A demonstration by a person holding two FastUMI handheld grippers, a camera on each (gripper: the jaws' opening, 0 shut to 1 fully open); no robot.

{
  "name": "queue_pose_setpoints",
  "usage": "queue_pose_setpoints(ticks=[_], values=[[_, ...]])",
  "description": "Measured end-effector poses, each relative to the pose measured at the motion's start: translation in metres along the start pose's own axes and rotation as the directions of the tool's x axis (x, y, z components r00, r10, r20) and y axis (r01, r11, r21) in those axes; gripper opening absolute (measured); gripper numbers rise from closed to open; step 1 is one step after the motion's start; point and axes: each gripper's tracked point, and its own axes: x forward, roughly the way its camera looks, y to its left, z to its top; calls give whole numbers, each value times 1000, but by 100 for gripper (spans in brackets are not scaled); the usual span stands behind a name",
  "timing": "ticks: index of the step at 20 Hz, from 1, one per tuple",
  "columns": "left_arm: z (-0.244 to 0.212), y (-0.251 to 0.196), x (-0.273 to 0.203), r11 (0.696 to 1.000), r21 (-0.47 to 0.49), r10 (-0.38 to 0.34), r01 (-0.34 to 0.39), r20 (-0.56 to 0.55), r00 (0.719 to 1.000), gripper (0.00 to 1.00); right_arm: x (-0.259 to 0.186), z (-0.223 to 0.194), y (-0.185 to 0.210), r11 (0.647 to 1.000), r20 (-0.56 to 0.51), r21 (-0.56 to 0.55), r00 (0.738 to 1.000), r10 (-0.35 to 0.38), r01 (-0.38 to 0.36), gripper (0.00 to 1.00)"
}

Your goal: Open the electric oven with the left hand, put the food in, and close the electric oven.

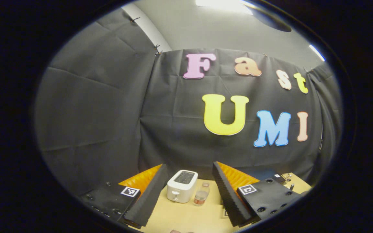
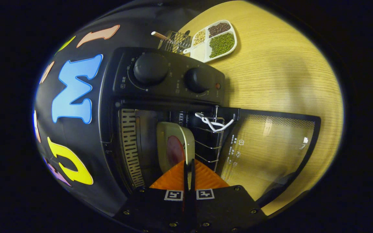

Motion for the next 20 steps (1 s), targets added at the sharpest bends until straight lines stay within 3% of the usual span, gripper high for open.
queue_pose_setpoints(ticks=[1,3,4,9,11,12,13,14,16,17,20], values=[[-4,4,1,1000,-2,6,-6,-6,1000,95,5,-3,3,1000,1,-8,1000,2,-2,1],[-9,8,2,1000,-7,10,-11,-19,1000,100,14,-7,6,1000,4,5,1000,12,-12,1],[-10,8,2,1000,-8,12,-12,-23,1000,95,17,-10,10,999,9,36,1000,14,-15,1],[-8,8,-1,1000,-4,9,-9,-22,1000,95,21,-16,17,991,25,130,999,29,-32,3],[-5,6,0,1000,-7,3,-3,-17,1000,95,18,-23,16,992,24,117,999,34,-37,5],[-5,3,2,1000,-8,-1,1,-14,1000,100,11,-19,16,996,25,80,999,37,-39,5],[-5,0,2,1000,-11,-7,7,-10,1000,95,9,-21,14,999,22,27,999,34,-35,5],[-4,-4,3,1000,-14,-14,14,-10,1000,100,2,-18,16,999,15,-22,999,36,-35,9],[-5,-14,6,999,-21,-34,34,-6,999,95,-10,-20,15,993,-24,-114,999,31,-34,15],[-4,-20,7,999,-24,-48,48,-2,999,95,-18,-19,10,984,-33,-177,999,17,-23,22],[-5,-42,11,995,-27,-93,94,7,996,95,-45,-19,-5,941,-75,-337,997,0,-26,24]])
